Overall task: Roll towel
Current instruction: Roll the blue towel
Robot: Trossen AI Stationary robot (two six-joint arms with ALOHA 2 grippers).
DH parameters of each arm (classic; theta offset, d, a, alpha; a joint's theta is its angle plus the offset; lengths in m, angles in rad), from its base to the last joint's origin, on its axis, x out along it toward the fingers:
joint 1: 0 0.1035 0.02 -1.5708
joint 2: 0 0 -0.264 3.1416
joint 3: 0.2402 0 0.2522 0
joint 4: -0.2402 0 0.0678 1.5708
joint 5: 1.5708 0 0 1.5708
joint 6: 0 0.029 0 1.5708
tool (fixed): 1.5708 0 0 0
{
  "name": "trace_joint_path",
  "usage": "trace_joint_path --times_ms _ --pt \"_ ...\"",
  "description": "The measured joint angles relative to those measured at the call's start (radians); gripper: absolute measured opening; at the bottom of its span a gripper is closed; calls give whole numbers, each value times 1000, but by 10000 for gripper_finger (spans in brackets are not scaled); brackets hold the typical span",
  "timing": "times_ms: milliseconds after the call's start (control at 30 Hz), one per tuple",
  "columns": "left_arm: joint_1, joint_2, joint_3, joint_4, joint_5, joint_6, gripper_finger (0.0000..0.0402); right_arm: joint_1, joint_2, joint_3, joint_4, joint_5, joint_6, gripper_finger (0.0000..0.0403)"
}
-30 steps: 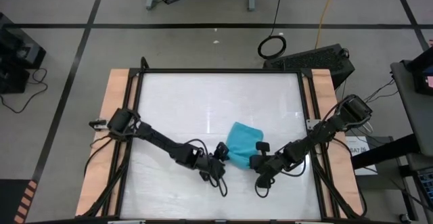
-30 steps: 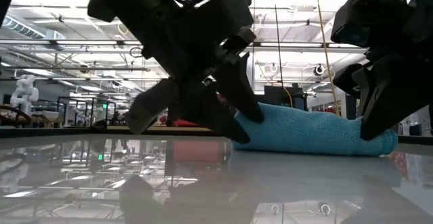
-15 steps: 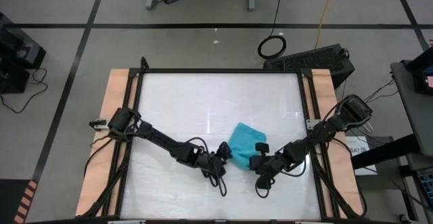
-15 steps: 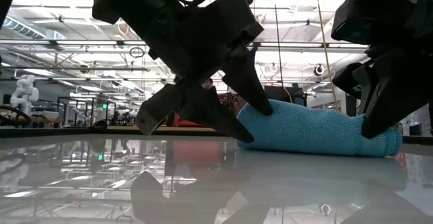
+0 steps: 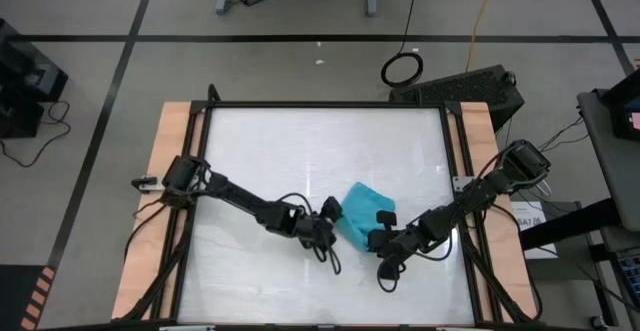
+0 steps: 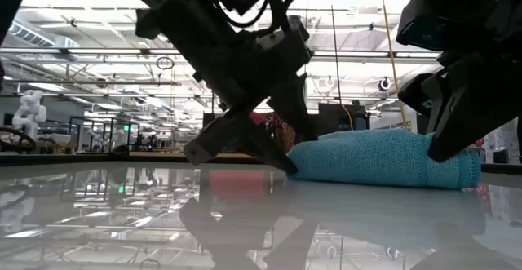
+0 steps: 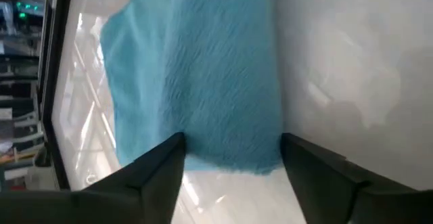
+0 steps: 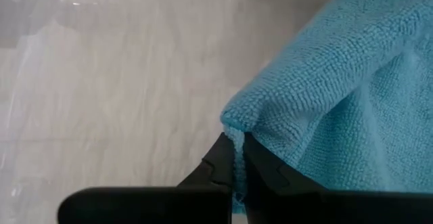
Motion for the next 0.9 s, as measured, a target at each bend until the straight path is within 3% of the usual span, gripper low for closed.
trace_joint_path --times_ms 333,500,700,900 --pt "45 21 2 -5 190 89 171 1 0 0 6 -4 -9 4" --pt "32 36 4 -12 202 105 124 1 0 0 6 -5 -13 4" --pt "10 34 4 -63 196 51 24 -2 0 0 -6 -19 -28 4" --pt "-7 33 31 -156 250 -105 11 -2 -1 0 -58 -21 -58 22"
